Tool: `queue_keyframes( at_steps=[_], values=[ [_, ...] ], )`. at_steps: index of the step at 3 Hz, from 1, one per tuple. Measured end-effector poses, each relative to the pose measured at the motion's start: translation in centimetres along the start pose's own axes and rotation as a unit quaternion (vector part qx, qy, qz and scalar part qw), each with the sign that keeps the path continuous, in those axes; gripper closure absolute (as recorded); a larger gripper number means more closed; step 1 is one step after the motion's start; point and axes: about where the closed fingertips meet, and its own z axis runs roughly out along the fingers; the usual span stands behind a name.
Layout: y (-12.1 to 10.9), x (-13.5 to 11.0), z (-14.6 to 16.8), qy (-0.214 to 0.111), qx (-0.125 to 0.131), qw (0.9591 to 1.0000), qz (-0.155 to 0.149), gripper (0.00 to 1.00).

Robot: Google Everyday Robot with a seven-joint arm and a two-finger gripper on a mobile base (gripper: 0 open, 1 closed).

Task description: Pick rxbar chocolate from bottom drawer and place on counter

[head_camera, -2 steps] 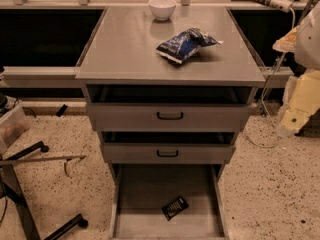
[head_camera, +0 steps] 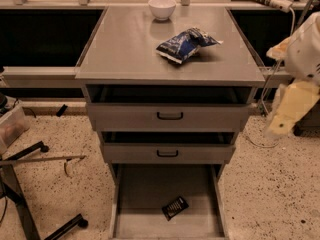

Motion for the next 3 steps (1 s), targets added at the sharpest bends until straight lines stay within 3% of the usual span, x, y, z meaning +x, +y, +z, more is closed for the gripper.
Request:
queue_keyframes(
  at_steps=[1, 2, 3],
  values=[
    [0.6, 1.2, 8.0, -0.025, -0.020, 0.9994, 0.015, 0.00],
    [-0.4, 0.5, 15.3, -0.071, -0.016, 0.9968, 0.033, 0.00],
    [-0.4, 0.5, 15.3, -0.071, -0.016, 0.9968, 0.033, 0.00]
  ],
)
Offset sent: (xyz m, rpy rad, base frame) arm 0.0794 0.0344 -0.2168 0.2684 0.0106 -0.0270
